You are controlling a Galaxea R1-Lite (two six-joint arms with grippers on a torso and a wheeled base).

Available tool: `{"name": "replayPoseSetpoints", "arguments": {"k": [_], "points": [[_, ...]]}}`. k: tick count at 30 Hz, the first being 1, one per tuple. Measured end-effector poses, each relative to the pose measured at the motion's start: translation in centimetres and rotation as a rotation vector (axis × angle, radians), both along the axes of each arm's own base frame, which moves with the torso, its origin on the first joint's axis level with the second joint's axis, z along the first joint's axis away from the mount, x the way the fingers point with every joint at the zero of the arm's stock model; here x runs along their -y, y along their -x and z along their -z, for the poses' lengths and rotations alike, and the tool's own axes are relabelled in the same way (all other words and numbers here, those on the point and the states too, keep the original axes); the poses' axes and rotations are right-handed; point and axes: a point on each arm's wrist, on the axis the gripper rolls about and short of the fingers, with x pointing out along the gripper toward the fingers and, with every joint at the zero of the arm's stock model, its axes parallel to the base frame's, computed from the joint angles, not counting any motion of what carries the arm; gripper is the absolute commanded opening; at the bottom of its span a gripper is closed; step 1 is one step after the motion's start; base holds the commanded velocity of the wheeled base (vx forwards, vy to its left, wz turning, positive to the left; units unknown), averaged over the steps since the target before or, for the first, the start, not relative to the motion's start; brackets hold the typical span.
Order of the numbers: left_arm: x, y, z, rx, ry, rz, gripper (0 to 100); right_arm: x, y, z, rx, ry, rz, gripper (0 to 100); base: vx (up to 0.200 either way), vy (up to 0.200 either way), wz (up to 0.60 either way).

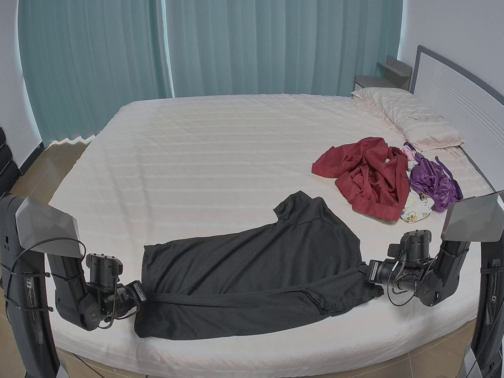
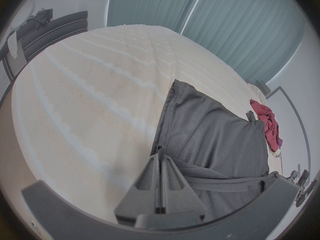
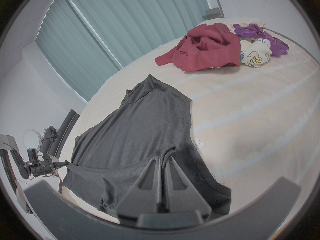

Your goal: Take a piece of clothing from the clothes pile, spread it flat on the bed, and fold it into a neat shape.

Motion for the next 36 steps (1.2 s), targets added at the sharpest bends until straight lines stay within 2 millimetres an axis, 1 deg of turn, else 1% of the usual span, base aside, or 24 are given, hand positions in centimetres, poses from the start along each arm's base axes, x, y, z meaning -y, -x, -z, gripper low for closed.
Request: {"name": "replayPoseSetpoints", "arguments": {"k": [6,10,18,24,32,36], "points": [[0.0,0.8,-1.1,0.012,0.002,0.002,0,0.3,0.7,-1.1,0.019,-0.003,0.003,0,0.000,0.000,0.00],[0.0,1.8,-2.2,0.015,0.004,0.013,0,0.3,1.2,-1.8,0.026,-0.005,0.001,0,0.000,0.000,0.00],[0.1,3.5,-3.4,0.009,-0.012,0.041,0,0.6,2.2,-3.0,0.081,-0.018,0.009,0,0.000,0.000,0.00],[0.3,5.2,-3.9,-0.047,-0.052,0.100,0,0.8,3.3,-3.1,0.087,-0.024,0.005,0,0.000,0.000,0.00],[1.0,7.0,-5.7,-0.073,-0.061,0.152,0,1.1,4.7,-3.8,0.096,-0.032,-0.001,0,0.000,0.000,0.00],[1.4,8.4,-6.3,-0.138,-0.072,0.188,0,1.3,5.6,-4.1,0.091,-0.035,-0.005,0,0.000,0.000,0.00]]}}
